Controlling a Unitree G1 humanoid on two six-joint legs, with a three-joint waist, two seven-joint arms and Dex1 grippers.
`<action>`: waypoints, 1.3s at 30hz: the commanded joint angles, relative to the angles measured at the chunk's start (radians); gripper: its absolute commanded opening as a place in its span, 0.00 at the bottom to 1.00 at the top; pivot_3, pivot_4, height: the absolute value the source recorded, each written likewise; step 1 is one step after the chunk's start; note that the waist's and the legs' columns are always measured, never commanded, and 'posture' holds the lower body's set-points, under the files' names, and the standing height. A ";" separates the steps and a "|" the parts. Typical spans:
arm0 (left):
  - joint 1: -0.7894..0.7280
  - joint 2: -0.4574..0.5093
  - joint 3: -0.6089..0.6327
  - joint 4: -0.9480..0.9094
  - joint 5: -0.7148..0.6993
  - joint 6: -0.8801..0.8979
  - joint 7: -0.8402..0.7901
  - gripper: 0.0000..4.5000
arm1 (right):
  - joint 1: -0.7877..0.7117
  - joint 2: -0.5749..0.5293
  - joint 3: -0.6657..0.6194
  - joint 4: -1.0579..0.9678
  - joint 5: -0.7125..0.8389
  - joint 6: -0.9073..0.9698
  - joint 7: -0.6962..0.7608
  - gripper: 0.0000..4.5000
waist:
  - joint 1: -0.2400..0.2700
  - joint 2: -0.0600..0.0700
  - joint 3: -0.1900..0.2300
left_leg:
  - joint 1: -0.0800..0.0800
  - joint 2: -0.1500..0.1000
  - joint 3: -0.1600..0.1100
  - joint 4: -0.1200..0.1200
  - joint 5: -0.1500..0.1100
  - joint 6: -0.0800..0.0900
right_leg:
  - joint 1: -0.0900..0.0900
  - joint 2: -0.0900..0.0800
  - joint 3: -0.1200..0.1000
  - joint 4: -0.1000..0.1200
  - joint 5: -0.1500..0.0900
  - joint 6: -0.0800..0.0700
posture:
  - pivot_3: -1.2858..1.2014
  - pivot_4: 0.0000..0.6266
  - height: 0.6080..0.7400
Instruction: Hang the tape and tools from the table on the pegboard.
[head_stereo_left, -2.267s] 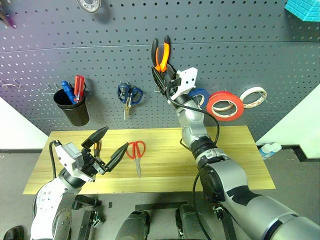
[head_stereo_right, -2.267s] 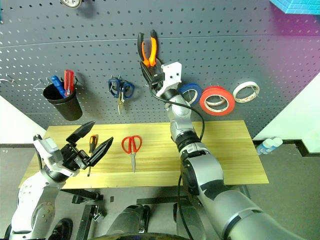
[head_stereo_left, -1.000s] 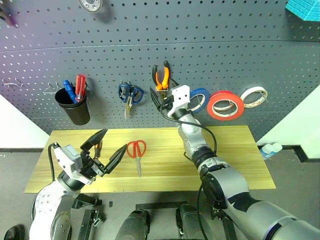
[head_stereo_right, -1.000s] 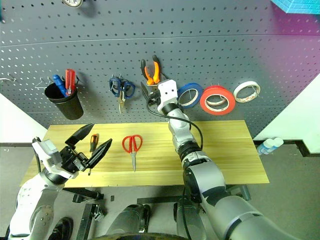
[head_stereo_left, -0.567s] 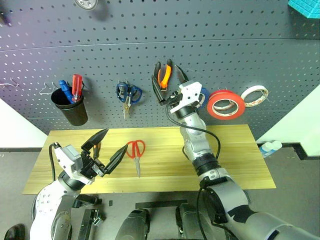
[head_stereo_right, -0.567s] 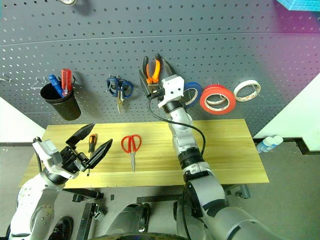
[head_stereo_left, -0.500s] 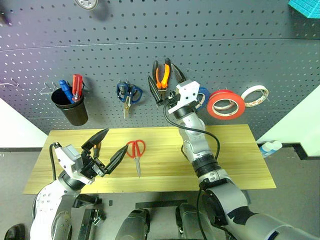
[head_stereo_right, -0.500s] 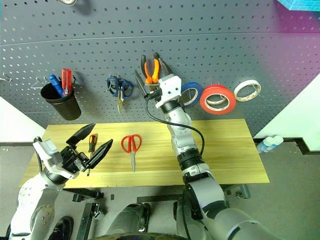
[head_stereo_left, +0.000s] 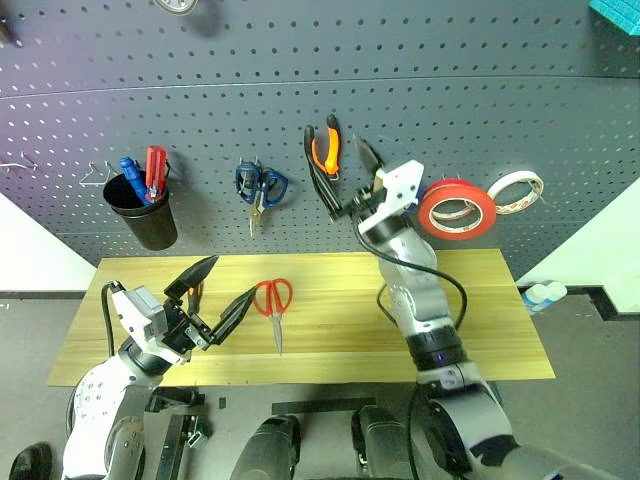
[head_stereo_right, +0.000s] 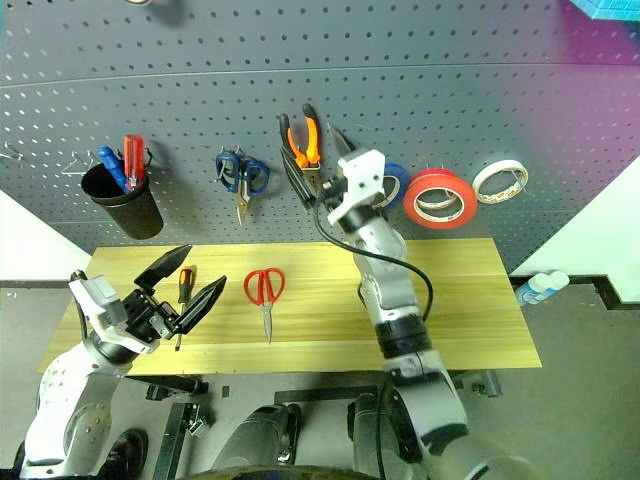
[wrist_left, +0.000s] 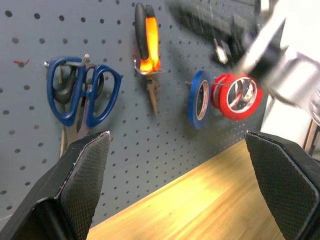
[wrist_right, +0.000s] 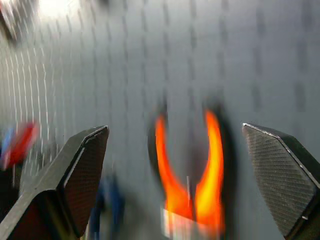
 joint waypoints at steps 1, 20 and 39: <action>-0.011 0.012 0.020 0.007 0.007 -0.014 0.001 1.00 | 0.062 -0.084 -0.059 -0.196 0.263 0.259 0.133 1.00 | 0.000 0.000 0.006 | 0.000 0.000 0.000 0.000 0.000 0.001 | 0.001 0.000 0.000 -0.001 0.000 0.000 | 0.51 0.30 1.00; -0.299 -0.058 -0.232 0.381 0.357 0.584 0.431 1.00 | 0.326 -0.425 -0.048 -0.509 0.333 0.439 0.441 1.00 | -0.009 -0.005 0.015 | 0.000 0.000 0.000 0.004 -0.002 0.002 | 0.004 -0.001 -0.002 -0.005 0.002 0.007 | 0.47 0.28 1.00; -0.488 -0.258 -0.257 0.345 0.420 1.084 0.693 1.00 | 0.244 -0.384 -0.051 -0.427 0.280 0.408 0.413 1.00 | -0.010 -0.013 0.027 | -0.001 0.000 0.001 0.004 -0.002 0.002 | 0.004 -0.001 -0.002 -0.005 0.003 0.008 | 0.46 0.36 1.00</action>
